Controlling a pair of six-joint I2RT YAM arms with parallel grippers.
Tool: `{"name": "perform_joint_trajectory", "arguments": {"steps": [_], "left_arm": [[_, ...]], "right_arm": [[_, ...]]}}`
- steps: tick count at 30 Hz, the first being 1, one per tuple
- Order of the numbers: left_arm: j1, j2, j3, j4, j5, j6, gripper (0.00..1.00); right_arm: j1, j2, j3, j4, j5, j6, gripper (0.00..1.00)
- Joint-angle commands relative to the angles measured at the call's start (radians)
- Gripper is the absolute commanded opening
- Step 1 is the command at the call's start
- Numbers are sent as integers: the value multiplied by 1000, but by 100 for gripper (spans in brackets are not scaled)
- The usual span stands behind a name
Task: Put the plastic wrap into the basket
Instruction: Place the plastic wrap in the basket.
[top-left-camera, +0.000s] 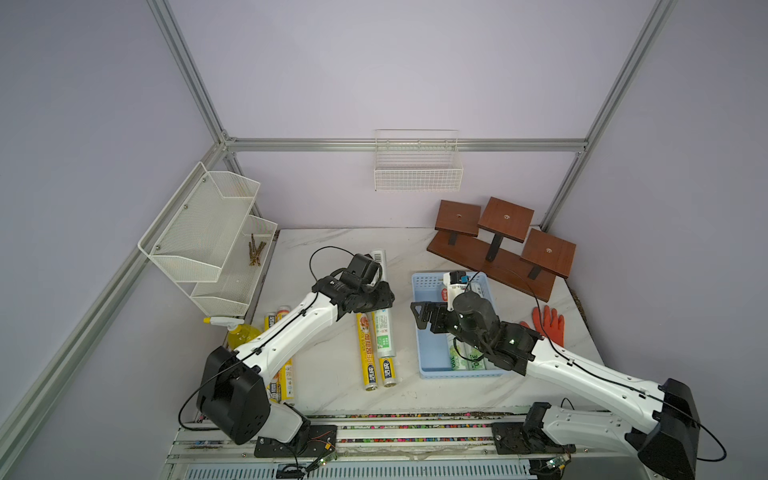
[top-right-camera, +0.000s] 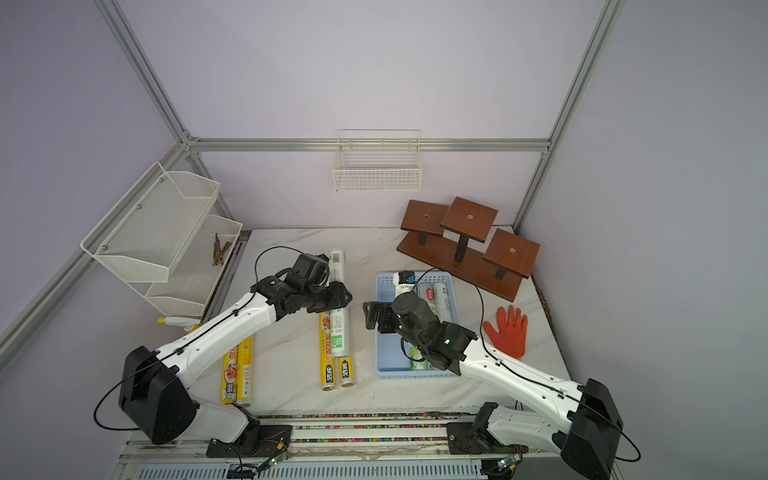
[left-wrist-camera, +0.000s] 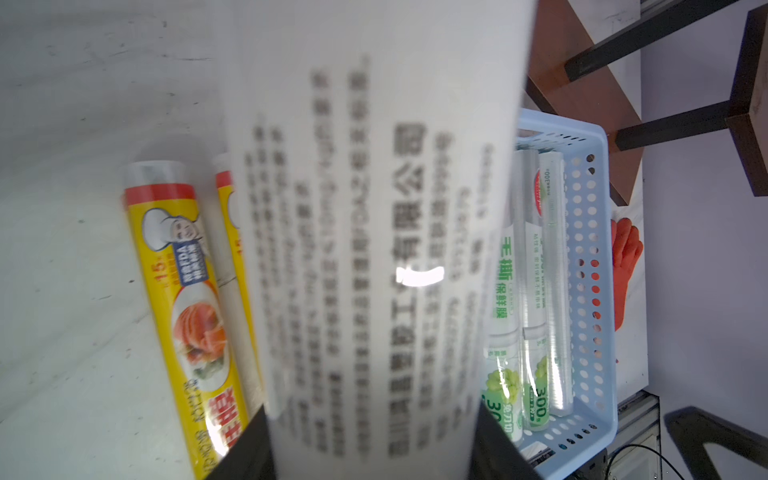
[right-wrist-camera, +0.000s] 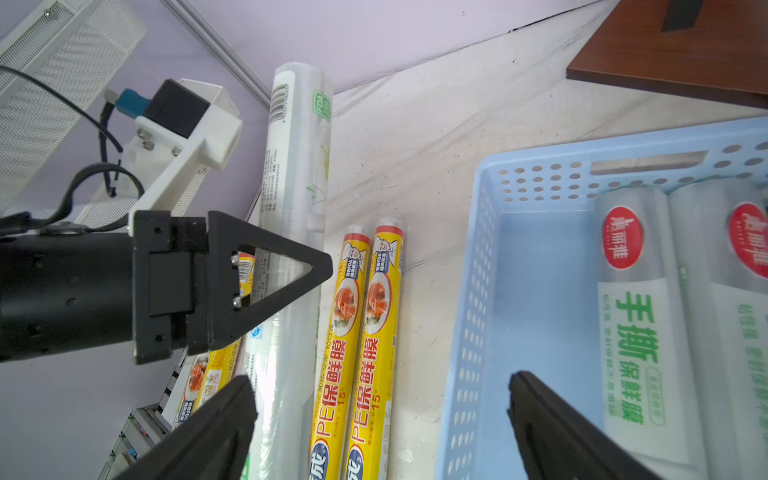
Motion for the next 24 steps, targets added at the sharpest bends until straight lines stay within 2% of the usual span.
{"name": "perform_joint_trajectory", "arguments": {"steps": [1,4,11,18,24], "left_arm": [[-48,67,116,85,0,-26,34],[-84,128,177,90,2,-44,35],[-153,201,238,116,-18,-78,35],[-184,217,256,123,-14,-117,35],[-215,218,200,232,14,-226,35]], "right_arm": [[-60,-60,-25,-47,-55,-24,99],[-120,-94,-42,-63,-120,-68,99],[-234,-140,-51,-161,-116,-86,99],[-335,-172,-73,-199,-161,-93,99],[-404,-198,-99,-233,-158,-120,99]]}}
